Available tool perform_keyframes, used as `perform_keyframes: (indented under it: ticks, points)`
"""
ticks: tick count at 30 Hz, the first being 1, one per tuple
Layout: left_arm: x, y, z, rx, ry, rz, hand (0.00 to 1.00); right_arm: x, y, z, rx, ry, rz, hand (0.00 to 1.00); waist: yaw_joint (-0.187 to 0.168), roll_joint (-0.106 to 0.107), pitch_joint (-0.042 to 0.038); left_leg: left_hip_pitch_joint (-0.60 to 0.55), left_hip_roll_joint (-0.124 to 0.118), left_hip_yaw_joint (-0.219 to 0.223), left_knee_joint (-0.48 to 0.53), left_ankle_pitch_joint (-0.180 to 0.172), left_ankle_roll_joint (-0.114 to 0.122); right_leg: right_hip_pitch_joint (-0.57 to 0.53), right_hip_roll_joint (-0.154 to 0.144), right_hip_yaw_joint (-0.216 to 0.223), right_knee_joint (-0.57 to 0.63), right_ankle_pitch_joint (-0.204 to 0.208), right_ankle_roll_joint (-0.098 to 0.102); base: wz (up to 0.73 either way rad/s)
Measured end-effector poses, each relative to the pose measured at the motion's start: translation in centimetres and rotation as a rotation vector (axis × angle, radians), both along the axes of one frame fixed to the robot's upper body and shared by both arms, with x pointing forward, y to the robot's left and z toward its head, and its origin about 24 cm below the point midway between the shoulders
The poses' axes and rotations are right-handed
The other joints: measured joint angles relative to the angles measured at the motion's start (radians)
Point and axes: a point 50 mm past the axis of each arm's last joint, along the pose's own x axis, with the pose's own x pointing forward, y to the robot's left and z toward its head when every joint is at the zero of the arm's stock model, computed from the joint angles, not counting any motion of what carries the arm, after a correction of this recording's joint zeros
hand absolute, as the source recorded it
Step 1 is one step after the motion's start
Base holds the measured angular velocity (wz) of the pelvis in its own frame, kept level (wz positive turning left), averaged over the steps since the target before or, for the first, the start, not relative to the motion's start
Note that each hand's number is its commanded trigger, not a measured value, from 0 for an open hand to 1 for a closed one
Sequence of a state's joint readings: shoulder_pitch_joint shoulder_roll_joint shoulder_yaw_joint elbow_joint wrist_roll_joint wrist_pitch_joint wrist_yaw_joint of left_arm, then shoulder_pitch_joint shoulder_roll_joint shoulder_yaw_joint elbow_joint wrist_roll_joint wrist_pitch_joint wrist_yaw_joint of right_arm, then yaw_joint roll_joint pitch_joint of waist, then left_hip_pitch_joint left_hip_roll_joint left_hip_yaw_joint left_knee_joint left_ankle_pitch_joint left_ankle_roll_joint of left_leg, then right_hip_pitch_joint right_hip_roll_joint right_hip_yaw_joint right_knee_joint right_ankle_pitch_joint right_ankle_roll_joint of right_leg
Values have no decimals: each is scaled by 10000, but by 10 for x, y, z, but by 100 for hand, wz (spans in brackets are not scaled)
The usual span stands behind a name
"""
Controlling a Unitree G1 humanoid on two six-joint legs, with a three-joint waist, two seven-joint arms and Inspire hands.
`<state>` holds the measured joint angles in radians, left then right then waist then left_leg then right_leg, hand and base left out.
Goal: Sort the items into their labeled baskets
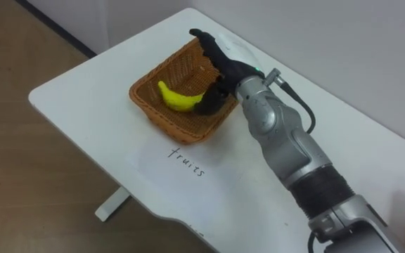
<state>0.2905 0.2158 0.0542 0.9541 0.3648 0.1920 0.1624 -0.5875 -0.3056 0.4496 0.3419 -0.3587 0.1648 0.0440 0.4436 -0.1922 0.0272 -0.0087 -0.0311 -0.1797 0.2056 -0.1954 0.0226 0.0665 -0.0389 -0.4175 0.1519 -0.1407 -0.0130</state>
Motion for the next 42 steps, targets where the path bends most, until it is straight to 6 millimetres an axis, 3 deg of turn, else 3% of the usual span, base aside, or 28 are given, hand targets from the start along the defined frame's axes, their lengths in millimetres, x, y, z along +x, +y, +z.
perform_keyframes:
  ticks: [22,32,36,40,42]
  points:
    - [1,1,1,28,-31,25,0,1,-5,-6,-132,179,-223,0,-30,-56,-42,11,7,20,0,2,4,10,-37,24,0,-2,3,0]
    - [-3,0,-1,-191,167,63,0,2,-5,9,743,-860,-386,0,-421,-74,-60,56,16,119,-4,7,14,27,-58,95,2,-2,3,-2]
    - [-2,-1,-1,-199,112,43,0,3,-10,16,1148,-1586,-804,0,-579,49,-51,95,16,156,0,20,35,55,-54,171,3,-2,3,-4]
    - [9,-5,-2,-290,-173,-20,0,4,-14,19,1350,-2096,-1195,0,-767,411,-38,191,8,301,-10,43,76,98,-129,286,24,-2,4,-9]
    - [12,-5,-2,-288,-258,-49,0,4,-14,22,1487,-2251,-1307,0,-916,517,-79,213,3,332,-11,49,87,105,-141,311,39,-3,7,-3]
